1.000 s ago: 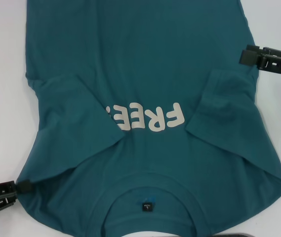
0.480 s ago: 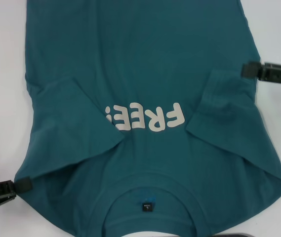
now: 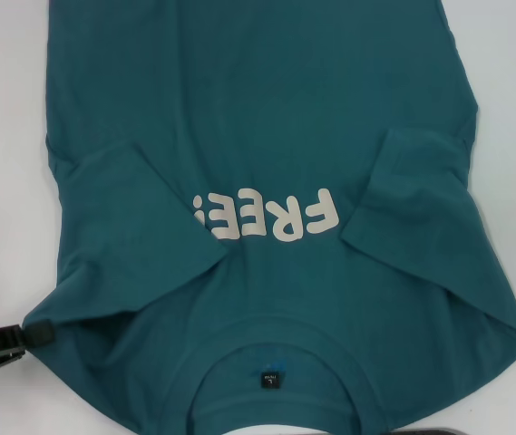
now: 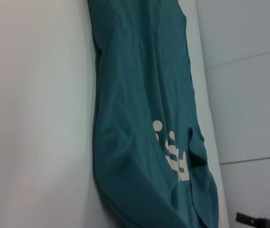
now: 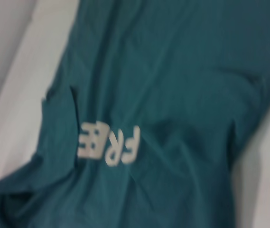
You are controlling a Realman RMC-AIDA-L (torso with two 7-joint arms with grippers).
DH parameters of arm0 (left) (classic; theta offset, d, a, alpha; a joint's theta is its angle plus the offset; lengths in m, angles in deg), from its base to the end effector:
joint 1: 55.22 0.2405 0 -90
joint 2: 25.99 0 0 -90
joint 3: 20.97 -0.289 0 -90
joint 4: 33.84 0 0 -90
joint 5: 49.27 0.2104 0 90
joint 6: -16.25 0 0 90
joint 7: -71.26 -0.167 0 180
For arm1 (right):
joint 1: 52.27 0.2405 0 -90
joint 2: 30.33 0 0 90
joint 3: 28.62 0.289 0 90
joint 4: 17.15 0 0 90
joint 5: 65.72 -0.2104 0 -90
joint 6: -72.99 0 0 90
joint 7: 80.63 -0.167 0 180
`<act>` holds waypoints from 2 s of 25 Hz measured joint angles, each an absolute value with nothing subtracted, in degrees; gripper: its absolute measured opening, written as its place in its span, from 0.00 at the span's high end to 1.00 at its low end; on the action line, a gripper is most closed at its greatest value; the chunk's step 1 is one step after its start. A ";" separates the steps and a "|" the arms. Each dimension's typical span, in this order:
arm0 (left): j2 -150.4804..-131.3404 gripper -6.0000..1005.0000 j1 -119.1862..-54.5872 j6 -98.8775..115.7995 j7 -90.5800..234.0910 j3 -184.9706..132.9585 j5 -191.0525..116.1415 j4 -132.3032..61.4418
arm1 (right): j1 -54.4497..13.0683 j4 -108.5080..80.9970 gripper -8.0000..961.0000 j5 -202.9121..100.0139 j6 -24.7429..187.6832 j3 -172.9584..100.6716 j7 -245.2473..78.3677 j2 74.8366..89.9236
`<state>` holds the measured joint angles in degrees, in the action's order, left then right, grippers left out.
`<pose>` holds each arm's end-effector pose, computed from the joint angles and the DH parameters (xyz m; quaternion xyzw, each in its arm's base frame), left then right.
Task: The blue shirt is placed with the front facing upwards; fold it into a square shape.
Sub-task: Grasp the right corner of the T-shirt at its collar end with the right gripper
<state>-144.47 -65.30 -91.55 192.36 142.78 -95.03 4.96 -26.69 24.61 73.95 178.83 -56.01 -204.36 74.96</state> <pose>-0.3890 0.1840 -0.0064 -0.6603 -0.6997 -0.2722 0.0174 0.3784 0.2929 0.0800 -0.7883 0.6053 0.0911 0.0623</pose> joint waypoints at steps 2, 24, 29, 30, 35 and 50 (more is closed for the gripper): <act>-144.57 0.96 -65.74 -91.03 192.37 142.75 -95.05 4.98 | -26.50 25.89 0.05 76.37 180.19 -56.28 -204.89 74.57; -144.28 0.96 -67.64 -87.60 192.54 142.06 -94.96 4.99 | -26.77 23.58 0.05 84.06 183.52 -58.67 -206.09 75.64; -144.21 0.96 -67.79 -87.57 192.91 142.07 -94.96 5.00 | -26.74 22.40 0.06 85.51 181.59 -58.78 -206.37 76.07; -144.21 0.96 -67.79 -87.56 192.97 142.06 -94.96 5.00 | -26.75 22.31 0.06 85.60 181.16 -58.72 -206.49 76.16; -144.20 0.96 -67.79 -87.54 193.19 142.06 -94.97 5.01 | -26.75 22.24 0.06 85.63 180.77 -58.43 -206.80 76.40; -144.03 0.96 -67.93 -86.94 193.81 142.09 -94.97 5.01 | -25.79 21.87 0.07 87.09 180.73 -59.43 -207.83 77.25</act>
